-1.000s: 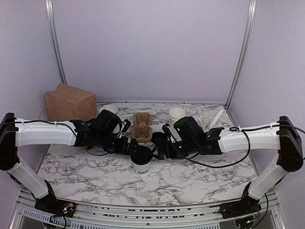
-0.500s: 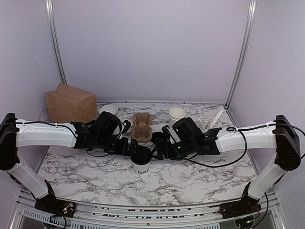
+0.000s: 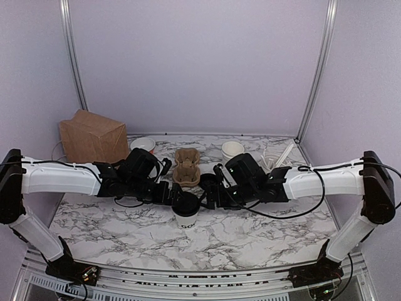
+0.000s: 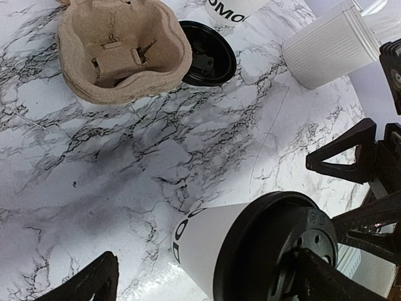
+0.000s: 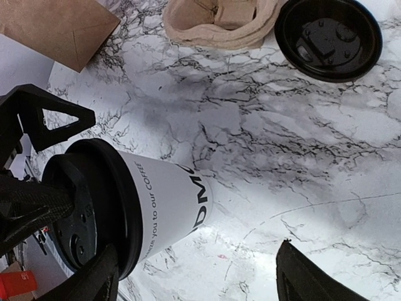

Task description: Pack the takeout coffee

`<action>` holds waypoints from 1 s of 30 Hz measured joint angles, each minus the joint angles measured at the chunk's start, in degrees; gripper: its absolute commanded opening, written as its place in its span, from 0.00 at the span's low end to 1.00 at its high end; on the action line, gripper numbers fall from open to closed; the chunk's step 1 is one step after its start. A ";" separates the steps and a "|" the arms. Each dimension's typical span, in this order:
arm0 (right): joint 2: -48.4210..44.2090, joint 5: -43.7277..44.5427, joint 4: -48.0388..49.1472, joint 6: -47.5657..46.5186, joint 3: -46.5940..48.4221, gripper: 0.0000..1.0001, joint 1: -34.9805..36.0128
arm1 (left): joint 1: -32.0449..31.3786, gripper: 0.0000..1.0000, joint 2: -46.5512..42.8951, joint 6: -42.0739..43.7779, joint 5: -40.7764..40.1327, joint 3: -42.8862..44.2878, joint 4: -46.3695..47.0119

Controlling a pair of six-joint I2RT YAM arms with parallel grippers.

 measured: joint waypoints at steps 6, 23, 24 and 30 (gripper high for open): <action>0.00 1.81 -3.63 -1.60 3.54 0.84 0.11 | -0.31 0.99 0.00 0.00 -0.37 0.00 0.11; 3.65 1.51 -3.76 -4.17 8.81 0.83 1.09 | -1.07 0.99 0.02 0.39 -0.37 1.20 -1.57; 3.69 1.38 -3.74 -4.17 8.50 0.83 1.09 | -1.11 0.99 0.02 0.46 -0.37 1.44 -1.99; 3.69 0.92 -3.17 -3.98 6.84 0.83 1.11 | -1.31 0.99 -0.50 0.50 -0.28 2.16 -4.11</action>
